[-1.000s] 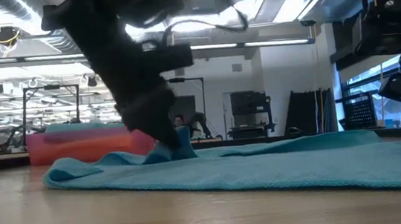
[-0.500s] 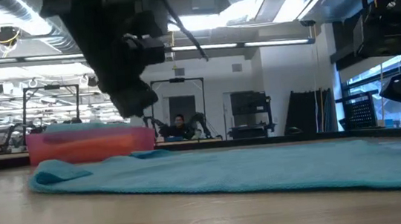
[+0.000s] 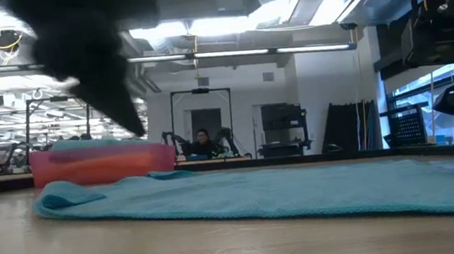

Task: Roll microfiber towels into tight, uniform cylinder then place into a basket
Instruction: Fold the blue microfiber towel

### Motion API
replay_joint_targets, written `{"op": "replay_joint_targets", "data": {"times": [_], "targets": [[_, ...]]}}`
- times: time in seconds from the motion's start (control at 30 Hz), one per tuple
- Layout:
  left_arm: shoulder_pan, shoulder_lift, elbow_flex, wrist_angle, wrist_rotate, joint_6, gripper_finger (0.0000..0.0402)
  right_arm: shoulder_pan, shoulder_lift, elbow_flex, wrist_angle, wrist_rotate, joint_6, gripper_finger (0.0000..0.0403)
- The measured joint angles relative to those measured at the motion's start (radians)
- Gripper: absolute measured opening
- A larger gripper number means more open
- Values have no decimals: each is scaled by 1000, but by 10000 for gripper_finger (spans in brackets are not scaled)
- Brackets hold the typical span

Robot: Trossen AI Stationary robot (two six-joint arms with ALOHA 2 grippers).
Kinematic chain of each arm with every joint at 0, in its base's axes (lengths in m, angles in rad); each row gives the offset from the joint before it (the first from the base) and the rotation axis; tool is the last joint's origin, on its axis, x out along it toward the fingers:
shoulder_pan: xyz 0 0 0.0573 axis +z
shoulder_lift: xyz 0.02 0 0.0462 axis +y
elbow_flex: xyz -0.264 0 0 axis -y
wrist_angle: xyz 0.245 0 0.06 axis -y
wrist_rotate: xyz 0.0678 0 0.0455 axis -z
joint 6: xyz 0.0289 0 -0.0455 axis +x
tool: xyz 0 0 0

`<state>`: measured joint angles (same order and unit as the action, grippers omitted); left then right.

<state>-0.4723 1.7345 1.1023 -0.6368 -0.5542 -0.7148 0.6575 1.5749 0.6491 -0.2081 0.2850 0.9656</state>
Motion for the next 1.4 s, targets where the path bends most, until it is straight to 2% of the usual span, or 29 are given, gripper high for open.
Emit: {"op": "replay_joint_targets", "data": {"times": [0.13, 0.27, 0.5, 0.7, 1.07, 1.4], "targets": [[-114, 40, 0, 27, -7, -58, 0, 0, 0, 0, -1, -1, 2, 13], [-165, 81, 0, 50, -25, -109, 0, 0, 0, 0, -2, -4, 2, 13], [-147, 140, 0, 56, -35, -148, 0, 0, 0, 0, -5, -8, 0, 13], [-122, 159, 0, 36, 45, -159, 0, 0, 0, 0, -6, -9, 0, 13], [-215, 154, 0, -258, 127, -411, 0, -1, 0, 0, -10, -14, 2, 13], [-318, 154, 0, -309, 152, -524, 0, 0, 0, 0, -11, -15, 2, 13]]}}
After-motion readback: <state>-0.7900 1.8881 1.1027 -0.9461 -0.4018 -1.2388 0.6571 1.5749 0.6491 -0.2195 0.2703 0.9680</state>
